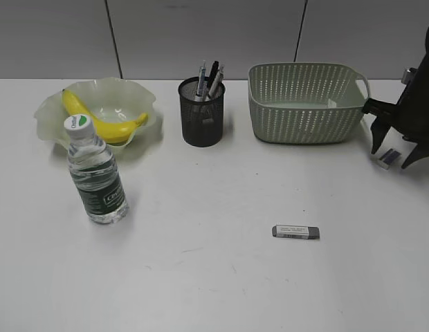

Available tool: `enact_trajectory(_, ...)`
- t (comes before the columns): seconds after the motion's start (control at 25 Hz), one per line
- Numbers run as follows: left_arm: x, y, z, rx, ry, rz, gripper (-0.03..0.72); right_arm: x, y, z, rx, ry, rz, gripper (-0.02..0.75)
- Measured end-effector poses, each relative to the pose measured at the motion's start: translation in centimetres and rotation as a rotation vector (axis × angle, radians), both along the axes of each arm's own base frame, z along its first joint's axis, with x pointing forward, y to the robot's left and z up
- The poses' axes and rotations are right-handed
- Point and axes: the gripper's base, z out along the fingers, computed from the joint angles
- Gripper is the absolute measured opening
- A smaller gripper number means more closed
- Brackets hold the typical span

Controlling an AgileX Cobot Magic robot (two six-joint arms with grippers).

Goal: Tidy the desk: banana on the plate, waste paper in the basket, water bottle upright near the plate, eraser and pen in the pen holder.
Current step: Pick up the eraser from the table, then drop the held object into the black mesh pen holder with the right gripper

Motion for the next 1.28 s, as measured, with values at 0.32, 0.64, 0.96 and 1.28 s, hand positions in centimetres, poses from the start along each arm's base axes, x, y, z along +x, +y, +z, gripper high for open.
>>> enact_trajectory(0.32, 0.0, 0.0, 0.0, 0.000, 0.000, 0.000, 0.310, 0.7, 0.0, -1.6, 0.000, 0.010, -0.004, 0.403)
enact_trajectory(0.64, 0.0, 0.0, 0.0, 0.000, 0.000, 0.000, 0.310, 0.6, -0.1, -1.9, -0.010, 0.034, 0.001, 0.195)
enact_trajectory(0.96, 0.0, 0.0, 0.0, 0.000, 0.000, 0.000, 0.310, 0.0, -0.8, 4.0, -0.090, -0.061, 0.044, 0.195)
enact_trajectory(1.28, 0.0, 0.0, 0.0, 0.000, 0.000, 0.000, 0.310, -0.5, 1.2, 13.5, -0.143, -0.428, 0.322, 0.195)
